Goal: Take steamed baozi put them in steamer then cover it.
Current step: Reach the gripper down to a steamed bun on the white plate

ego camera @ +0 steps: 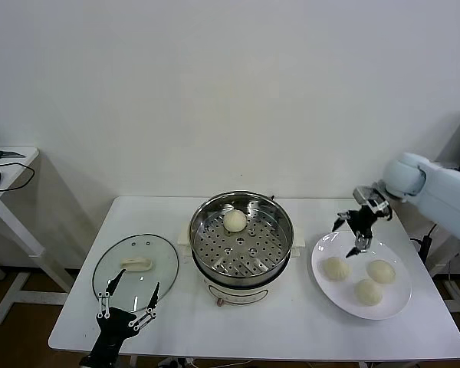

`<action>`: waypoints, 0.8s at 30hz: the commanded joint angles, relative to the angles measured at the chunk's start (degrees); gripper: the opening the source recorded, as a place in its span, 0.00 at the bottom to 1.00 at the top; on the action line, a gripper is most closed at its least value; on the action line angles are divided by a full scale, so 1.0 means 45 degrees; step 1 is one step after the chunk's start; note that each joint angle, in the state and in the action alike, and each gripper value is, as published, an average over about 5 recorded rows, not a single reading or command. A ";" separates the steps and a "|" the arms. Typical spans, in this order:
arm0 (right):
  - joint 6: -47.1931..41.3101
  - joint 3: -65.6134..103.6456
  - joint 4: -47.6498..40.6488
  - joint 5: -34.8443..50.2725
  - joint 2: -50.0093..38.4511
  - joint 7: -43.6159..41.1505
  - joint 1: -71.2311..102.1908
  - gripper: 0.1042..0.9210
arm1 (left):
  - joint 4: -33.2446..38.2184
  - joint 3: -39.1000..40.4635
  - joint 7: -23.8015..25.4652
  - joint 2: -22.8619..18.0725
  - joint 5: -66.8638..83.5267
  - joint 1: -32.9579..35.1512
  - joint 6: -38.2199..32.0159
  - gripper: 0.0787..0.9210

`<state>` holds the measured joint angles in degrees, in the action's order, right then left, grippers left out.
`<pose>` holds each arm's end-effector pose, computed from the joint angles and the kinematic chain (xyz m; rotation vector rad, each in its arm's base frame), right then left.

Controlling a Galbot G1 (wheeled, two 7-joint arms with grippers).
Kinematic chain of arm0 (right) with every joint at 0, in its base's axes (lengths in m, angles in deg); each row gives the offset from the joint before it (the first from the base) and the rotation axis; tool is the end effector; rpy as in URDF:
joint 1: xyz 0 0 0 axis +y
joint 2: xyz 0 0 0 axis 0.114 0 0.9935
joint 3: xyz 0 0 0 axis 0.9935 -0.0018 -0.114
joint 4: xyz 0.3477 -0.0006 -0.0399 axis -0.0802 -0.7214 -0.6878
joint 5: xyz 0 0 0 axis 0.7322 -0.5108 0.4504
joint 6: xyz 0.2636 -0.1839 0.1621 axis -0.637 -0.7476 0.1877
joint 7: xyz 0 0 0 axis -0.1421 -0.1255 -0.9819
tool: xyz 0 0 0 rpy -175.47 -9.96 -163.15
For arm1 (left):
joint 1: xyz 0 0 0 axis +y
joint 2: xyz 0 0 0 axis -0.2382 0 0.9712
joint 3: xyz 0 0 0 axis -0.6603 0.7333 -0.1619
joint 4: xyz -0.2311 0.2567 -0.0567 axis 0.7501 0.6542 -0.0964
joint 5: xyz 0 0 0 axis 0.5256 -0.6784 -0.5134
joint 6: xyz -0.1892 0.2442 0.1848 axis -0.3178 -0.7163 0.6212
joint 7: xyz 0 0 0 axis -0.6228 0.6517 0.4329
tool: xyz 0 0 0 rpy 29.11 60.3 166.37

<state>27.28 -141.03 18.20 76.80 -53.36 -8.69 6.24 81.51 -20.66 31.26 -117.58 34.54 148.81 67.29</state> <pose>0.5353 -0.2072 -0.1637 1.4309 -1.3614 1.2085 0.1110 0.0669 -0.3194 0.3259 3.0372 0.5205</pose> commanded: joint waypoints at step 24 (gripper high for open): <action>-0.0834 0.0063 -0.0742 -0.0250 0.0882 0.1673 0.1867 0.83 | 0.0158 -0.0050 -0.0028 -0.0074 0.0608 0.0143 -0.0071 0.88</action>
<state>23.92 -140.85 15.06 75.75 -49.69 -1.92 13.80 81.94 -20.93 31.04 -117.90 36.17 149.44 66.91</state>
